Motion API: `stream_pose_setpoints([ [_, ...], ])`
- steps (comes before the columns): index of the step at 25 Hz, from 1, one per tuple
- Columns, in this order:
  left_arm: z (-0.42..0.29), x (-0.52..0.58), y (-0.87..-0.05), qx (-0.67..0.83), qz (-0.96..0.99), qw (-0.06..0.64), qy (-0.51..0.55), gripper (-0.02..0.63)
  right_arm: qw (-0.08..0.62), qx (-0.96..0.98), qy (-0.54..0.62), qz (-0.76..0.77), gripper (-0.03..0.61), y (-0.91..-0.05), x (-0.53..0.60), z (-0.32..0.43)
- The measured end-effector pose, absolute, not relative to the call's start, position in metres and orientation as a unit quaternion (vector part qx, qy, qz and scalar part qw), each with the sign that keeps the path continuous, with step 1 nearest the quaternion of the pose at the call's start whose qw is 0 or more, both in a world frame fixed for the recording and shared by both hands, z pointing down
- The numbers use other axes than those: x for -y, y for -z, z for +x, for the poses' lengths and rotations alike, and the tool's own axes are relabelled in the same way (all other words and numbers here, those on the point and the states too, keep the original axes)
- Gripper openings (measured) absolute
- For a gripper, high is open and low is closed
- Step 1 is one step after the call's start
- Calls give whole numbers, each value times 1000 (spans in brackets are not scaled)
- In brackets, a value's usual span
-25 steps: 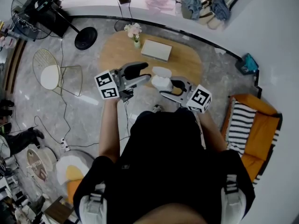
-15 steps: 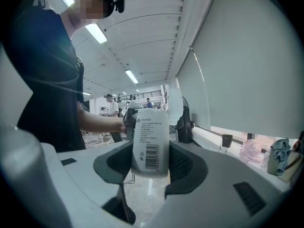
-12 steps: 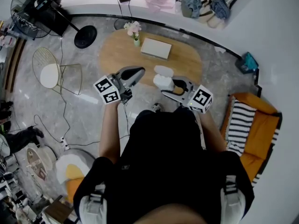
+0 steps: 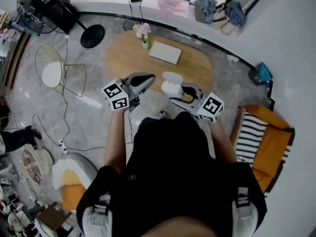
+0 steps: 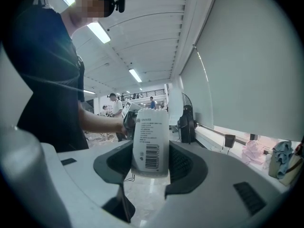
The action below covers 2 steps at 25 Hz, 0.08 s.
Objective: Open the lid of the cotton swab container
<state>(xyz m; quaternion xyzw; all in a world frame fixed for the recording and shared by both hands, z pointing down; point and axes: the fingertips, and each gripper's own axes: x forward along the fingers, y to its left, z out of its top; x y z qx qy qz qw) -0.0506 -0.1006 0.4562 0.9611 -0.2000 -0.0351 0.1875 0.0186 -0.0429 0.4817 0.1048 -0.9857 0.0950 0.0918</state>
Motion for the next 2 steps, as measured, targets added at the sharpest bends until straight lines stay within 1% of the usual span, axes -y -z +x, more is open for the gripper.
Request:
stream_pose_setpoints([
  [2,-47,98,-455,207,959,189,34,0,97,986,-92,100,190,-481,40,22],
])
